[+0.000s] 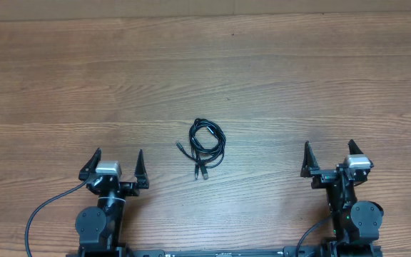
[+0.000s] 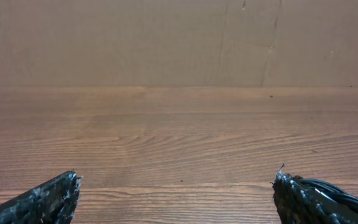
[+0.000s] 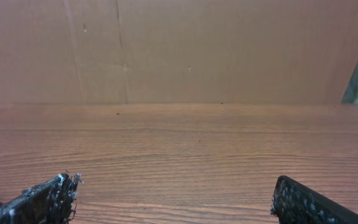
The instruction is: Untangle cables
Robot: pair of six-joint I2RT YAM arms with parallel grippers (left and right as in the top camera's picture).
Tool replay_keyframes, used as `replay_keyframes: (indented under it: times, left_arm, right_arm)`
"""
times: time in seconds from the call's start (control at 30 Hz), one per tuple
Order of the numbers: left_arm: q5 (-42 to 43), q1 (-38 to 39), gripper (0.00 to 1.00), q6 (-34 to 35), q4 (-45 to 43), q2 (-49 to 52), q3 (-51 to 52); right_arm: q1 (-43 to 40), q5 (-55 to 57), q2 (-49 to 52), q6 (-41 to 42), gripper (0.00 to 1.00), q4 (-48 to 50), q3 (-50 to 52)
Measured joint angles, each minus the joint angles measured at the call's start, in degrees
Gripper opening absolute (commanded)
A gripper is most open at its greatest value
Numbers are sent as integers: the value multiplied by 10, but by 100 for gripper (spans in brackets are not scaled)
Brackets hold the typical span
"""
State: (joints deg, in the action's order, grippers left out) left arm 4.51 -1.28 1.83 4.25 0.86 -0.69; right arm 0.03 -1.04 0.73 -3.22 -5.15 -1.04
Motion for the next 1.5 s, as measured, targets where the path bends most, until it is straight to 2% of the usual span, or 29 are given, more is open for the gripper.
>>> replay_keyframes:
  times: [0.67, 1.5]
  left_arm:
    - [5, 0, 99, 17, 5, 0, -1]
    - [16, 0, 100, 24, 52, 0, -62]
  right_arm:
    - [0, 0, 0, 0, 100, 0, 0]
    - [0, 0, 0, 0, 100, 0, 0]
